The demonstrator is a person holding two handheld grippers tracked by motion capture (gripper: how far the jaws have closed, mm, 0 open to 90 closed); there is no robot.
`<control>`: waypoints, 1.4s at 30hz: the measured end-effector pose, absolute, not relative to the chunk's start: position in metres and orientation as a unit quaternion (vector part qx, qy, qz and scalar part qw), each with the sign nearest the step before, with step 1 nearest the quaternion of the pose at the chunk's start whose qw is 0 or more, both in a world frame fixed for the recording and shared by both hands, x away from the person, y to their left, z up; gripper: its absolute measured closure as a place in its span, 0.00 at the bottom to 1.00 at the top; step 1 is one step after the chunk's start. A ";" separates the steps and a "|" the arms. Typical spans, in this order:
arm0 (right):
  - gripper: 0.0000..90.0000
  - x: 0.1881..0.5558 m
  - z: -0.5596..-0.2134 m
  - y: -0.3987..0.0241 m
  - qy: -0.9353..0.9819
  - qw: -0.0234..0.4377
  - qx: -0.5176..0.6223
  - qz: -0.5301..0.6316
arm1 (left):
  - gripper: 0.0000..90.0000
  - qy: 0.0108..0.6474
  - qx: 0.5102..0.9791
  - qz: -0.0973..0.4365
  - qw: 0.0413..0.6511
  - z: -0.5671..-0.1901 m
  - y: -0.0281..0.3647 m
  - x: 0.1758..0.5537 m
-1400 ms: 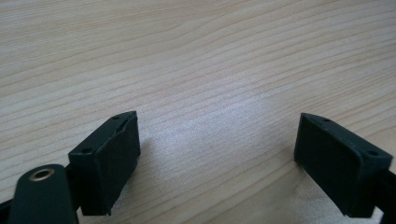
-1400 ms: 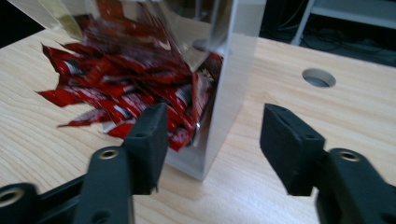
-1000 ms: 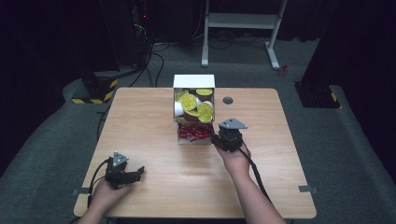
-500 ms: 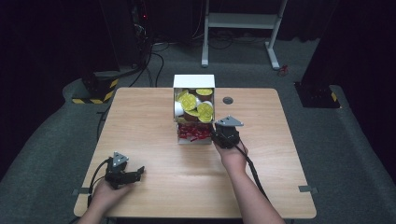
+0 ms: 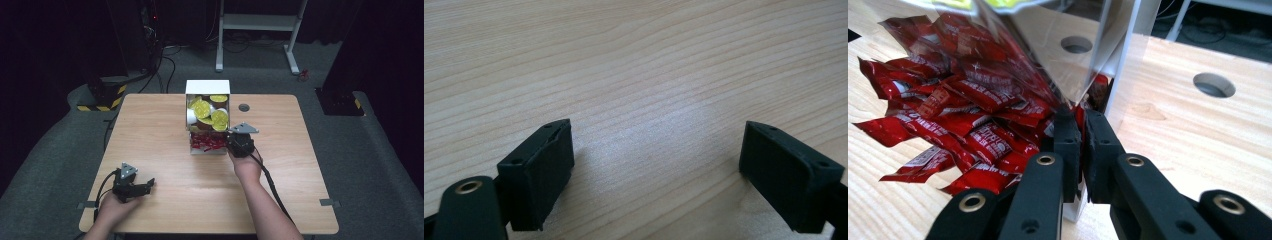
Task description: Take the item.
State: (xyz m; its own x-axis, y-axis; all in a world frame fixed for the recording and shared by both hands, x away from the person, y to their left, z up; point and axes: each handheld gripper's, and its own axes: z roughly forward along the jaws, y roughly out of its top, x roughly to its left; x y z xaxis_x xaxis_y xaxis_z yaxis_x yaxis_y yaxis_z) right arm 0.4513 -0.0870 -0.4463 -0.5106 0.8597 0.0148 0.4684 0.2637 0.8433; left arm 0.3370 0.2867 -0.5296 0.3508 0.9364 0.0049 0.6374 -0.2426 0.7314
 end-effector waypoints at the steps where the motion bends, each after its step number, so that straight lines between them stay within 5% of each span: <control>1: 0.96 0.451 -0.446 -0.088 0.760 0.229 0.438 0.422 | 0.16 0.522 0.754 0.229 0.326 -0.530 0.287 0.337; 42: 0.98 0.388 -0.434 -0.122 0.733 0.231 0.421 0.481 | 0.16 0.521 0.754 0.230 0.326 -0.530 0.287 0.337</control>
State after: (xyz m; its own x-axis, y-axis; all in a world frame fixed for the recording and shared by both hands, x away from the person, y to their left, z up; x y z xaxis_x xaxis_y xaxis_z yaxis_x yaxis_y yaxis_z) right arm 0.3883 -0.1222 -0.4344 -0.5382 0.8402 0.0662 0.3954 0.1823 0.9002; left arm 0.3370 0.2865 -0.5296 0.3511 0.9363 0.0063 0.6368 -0.2437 0.7315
